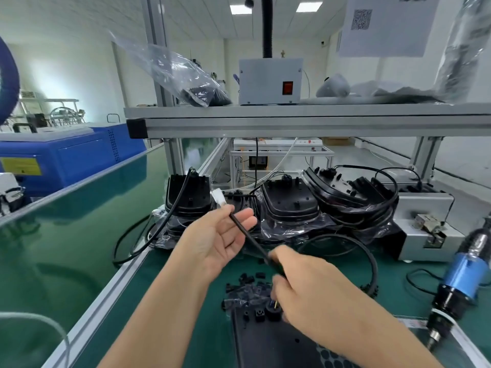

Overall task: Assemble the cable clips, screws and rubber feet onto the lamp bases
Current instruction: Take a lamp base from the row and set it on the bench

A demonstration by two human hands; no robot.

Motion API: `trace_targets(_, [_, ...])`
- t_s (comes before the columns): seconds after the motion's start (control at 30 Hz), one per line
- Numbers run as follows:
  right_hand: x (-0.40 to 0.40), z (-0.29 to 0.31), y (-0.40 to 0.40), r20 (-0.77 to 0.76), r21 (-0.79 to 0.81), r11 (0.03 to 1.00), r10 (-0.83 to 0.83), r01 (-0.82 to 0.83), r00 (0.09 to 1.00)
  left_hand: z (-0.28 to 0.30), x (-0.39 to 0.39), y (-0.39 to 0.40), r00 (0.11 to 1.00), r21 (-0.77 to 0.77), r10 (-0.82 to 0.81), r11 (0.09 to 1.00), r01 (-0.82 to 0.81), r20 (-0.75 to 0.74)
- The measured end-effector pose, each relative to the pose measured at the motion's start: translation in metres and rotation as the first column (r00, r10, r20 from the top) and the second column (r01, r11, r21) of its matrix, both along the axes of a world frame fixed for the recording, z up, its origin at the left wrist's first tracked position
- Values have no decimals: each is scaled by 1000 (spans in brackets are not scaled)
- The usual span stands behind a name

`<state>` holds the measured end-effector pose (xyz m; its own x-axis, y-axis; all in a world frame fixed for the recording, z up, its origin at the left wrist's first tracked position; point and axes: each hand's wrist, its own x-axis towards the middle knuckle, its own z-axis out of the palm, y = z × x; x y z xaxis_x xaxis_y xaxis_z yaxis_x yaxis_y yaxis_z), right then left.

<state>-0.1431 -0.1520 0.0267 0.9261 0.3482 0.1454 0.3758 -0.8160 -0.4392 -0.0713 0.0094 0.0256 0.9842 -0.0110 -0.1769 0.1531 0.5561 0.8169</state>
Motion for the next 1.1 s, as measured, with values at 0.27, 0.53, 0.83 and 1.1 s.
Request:
trace_targets(0.27, [14,10,14,147,94,992,-93,80,985,11,5,7,999,-103,41,994,-40,4])
trace_targets(0.53, [16,72,16,220,143,983,79,-113,972,76,24,61,951,-184,287,947,-264,115])
trace_targets(0.83, [12,93,-9,98,395,876,261,-278,960,90,51,143,857,-66,507,862,-502,93])
trace_targets(1.1, [19,45,-24,-50,582,803,190,-126,980,24,60,157,890,140,456,882,-451,-11])
